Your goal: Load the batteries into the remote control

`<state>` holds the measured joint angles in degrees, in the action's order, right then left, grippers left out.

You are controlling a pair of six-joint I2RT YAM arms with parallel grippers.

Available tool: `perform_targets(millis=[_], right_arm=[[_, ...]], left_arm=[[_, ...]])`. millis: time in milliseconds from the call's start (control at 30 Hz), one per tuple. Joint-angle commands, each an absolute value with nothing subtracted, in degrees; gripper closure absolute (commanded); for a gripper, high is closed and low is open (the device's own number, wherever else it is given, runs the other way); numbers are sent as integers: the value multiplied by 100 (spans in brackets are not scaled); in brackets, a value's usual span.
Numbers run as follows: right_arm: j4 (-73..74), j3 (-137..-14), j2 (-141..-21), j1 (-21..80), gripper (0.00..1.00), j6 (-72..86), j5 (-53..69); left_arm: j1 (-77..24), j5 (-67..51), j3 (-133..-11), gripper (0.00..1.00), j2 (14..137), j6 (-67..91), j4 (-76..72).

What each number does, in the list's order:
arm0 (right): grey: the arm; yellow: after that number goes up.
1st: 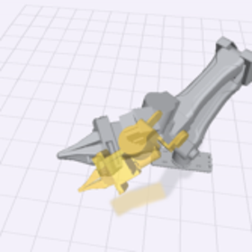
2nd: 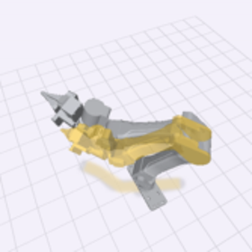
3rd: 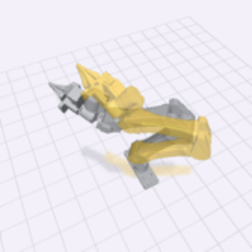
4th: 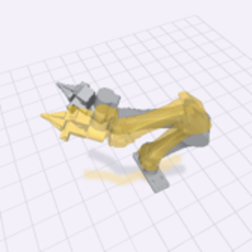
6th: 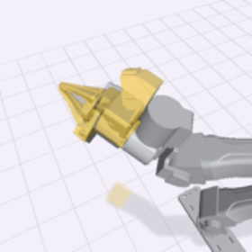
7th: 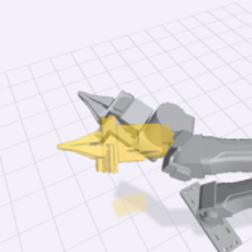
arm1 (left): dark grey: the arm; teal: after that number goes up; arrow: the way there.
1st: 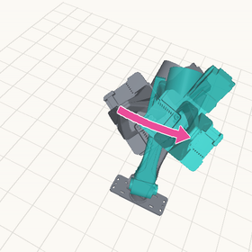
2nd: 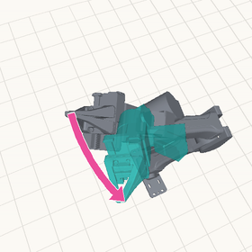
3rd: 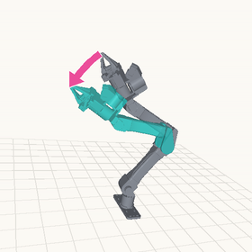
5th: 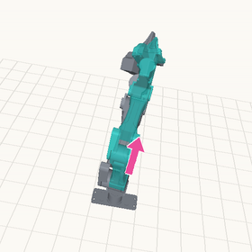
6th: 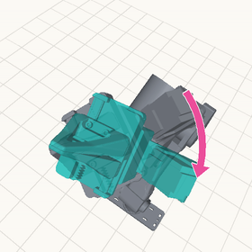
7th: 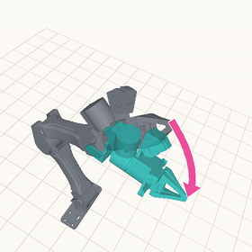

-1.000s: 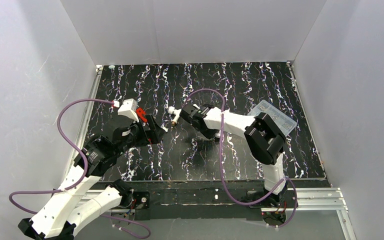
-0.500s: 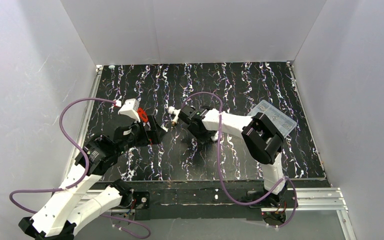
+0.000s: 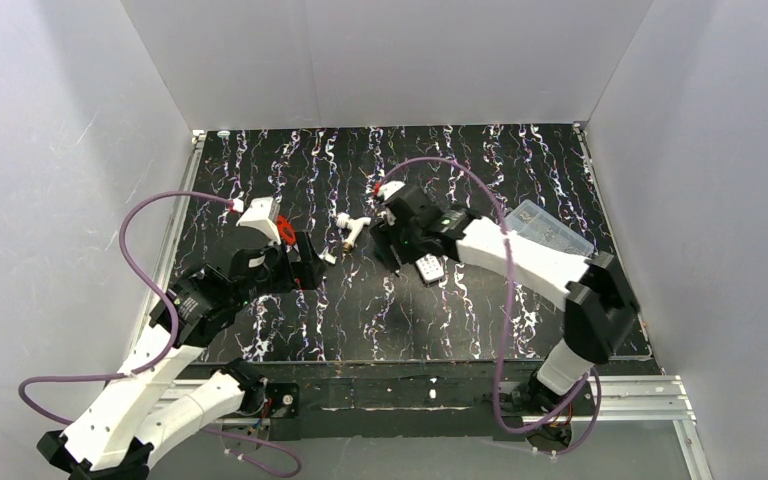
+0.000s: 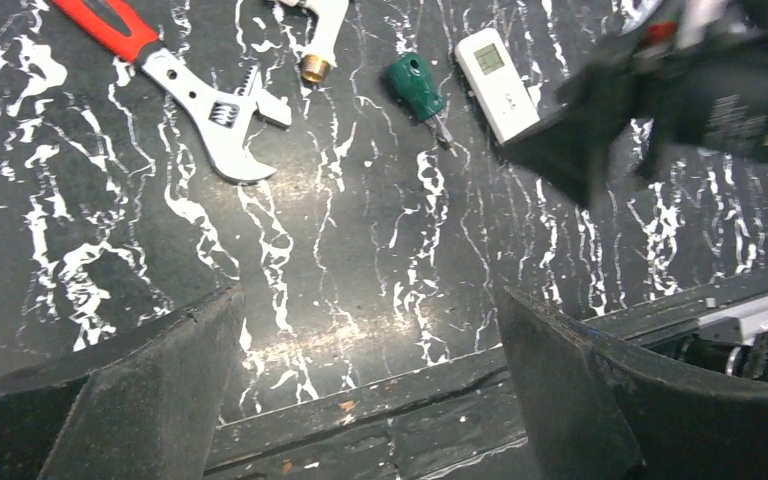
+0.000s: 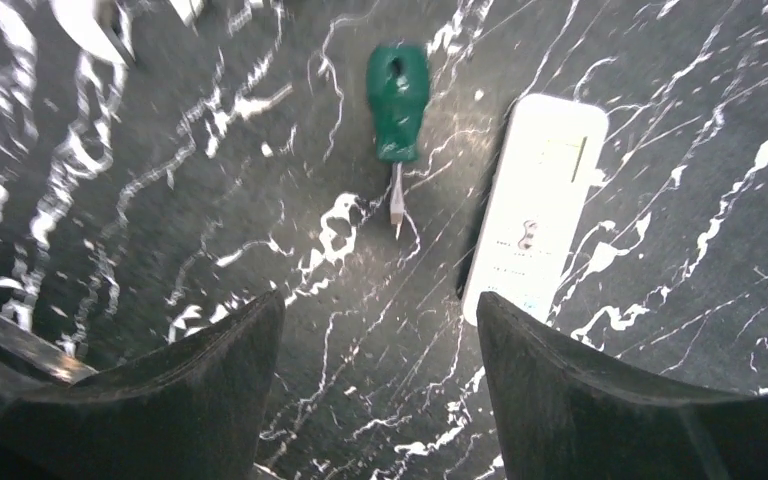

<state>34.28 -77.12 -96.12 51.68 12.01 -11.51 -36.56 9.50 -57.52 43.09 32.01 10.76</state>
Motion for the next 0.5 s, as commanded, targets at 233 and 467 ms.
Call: perform_targets(millis=[233,467], right_arm=[[-8,-4998,-6903,3678,20,1930,-402],[-1332,-3598,-5760,3497,19,2209,-954]], left_arm=[[-3668,1235,-6069,2,4688,2616,2252],[-3669,1863,-5831,2,4832,2841,2594]])
